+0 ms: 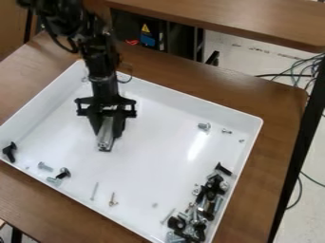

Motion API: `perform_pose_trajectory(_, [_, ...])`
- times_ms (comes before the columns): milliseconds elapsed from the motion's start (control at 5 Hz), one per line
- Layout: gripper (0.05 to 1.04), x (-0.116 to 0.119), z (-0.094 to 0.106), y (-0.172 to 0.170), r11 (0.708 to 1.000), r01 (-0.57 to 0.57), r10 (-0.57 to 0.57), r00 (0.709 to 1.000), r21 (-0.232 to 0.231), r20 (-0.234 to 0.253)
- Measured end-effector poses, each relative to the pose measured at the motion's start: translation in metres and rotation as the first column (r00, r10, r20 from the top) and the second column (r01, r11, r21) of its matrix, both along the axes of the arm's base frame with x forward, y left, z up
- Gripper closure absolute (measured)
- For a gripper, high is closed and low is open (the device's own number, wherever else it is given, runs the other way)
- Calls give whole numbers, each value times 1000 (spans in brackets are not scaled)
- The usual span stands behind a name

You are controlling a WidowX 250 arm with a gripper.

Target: Sweep into pile

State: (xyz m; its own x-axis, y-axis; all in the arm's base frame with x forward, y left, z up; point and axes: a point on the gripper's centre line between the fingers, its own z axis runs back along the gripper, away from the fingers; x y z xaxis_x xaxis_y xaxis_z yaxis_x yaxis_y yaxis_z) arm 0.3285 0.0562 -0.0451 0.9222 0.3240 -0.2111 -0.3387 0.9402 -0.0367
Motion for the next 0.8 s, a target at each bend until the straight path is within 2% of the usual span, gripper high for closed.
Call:
perform_pose_trajectory(200, [143,-11,16,-1,1000,-2,2,1000,20,-2])
perform_pose_trajectory(400, [67,-18,52,-4,998,5,-7,1000,70,29])
perform_pose_trajectory(600, [78,-25,74,-26,997,42,-48,995,69,85])
perform_pose_trajectory(800, [85,-39,72,-73,981,182,-188,979,72,83])
